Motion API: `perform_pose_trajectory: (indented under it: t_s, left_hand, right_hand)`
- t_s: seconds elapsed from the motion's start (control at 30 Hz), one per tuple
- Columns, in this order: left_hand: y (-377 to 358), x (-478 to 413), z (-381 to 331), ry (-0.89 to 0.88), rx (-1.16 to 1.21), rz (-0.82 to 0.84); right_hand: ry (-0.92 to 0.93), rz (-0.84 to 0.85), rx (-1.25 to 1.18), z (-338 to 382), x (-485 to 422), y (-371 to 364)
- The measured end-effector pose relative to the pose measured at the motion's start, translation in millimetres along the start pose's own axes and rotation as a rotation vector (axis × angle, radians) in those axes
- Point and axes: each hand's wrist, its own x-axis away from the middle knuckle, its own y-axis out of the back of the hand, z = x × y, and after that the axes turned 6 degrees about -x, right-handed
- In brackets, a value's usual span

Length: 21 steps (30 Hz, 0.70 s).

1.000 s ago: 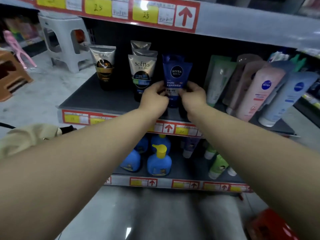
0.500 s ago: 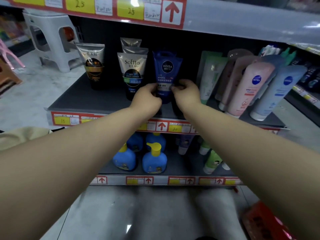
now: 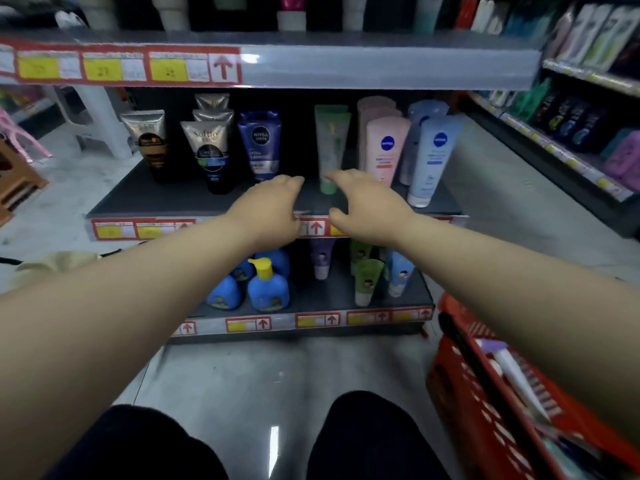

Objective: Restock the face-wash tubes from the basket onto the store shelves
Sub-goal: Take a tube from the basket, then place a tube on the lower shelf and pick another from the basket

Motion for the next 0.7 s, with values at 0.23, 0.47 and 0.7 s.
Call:
perform_pose_trajectory:
  t_s: [0.23,0.47,0.7]
  left_hand:
    - [-2,1,-106,-0.127,-0.024,-0.056]
    - [-38,-11,-207,-0.247,-0.018,0.028]
    - [-99,-24,-297,-0.413,-0.026,0.107]
  right_hand:
    - [-0.026,0.007,0.07,-53,82,37]
    - [-0.181,0.012,0.104,-128,161,45]
    - [-0.35,0.055,0.088,-202,230,23]
